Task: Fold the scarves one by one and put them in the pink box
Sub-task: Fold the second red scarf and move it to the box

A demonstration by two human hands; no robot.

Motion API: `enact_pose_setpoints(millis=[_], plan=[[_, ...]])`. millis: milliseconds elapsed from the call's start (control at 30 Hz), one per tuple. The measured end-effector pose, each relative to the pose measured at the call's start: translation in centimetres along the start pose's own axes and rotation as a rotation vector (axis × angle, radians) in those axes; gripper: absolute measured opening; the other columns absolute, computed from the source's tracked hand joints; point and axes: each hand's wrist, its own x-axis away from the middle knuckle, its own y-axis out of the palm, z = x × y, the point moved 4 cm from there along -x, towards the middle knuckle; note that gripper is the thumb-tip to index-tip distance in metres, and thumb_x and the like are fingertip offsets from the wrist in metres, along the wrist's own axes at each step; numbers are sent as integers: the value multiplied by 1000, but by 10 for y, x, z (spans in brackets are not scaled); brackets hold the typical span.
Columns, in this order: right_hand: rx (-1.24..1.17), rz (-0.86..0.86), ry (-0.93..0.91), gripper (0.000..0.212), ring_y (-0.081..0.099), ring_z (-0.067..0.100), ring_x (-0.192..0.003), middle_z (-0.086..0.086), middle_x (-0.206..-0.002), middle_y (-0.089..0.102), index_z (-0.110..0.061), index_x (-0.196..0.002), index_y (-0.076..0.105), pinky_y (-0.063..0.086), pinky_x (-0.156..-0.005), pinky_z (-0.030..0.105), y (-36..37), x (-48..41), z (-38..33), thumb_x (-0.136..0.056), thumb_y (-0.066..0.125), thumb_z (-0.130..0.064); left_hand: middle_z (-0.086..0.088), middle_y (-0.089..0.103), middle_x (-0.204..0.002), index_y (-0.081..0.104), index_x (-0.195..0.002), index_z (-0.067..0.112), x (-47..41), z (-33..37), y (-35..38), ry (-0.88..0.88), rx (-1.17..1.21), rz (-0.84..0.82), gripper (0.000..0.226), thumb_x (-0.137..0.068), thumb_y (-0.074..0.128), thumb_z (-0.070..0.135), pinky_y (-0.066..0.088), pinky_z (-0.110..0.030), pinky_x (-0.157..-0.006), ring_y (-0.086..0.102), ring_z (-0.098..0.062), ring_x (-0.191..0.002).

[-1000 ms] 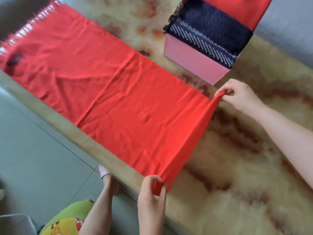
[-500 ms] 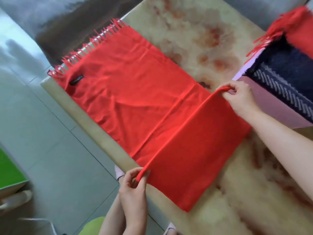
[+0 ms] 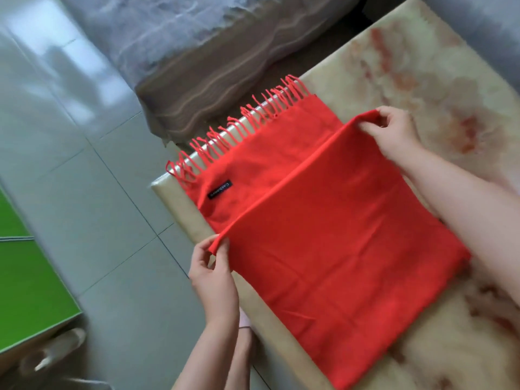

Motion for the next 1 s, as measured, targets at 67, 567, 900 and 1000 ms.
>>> enact_pose_setpoints(millis=[67,567,900,1000], plan=[[8,-7,-3,16,50,-17,-52,-5,-74,60,-12,-102,66,38,-61,8,20,-19,-14,-86,66,-12,10,63,-80,64,-82,28,-30,6,2,3,-4,15,11,-88,65,19,50,-47,-85,56,-6,-79],[197,31,87,46,59,18,-90,9,-103,71,-16,-100,70,46,-96,42,81,-92,-29,-66,62,-45,5,66,-74,64,-78,28,-135,31,16,-22,-60,41,14,-87,66,17,53,-46,-85,60,-6,-70],[407,67,66,37,48,29,-119,10,-116,65,-14,-112,65,32,-102,34,90,-96,-27,-82,66,-36,5,61,-74,63,-84,19,-146,31,23,27,-124,85,4,-86,66,16,51,-39,-80,53,-7,-65],[400,185,31,41,39,29,-123,10,-127,49,-17,-117,57,26,-102,31,88,-85,-30,-81,66,-36,0,57,-101,57,-105,14,-139,41,23,180,-266,142,26,-82,69,14,45,-29,-92,53,-9,-86]])
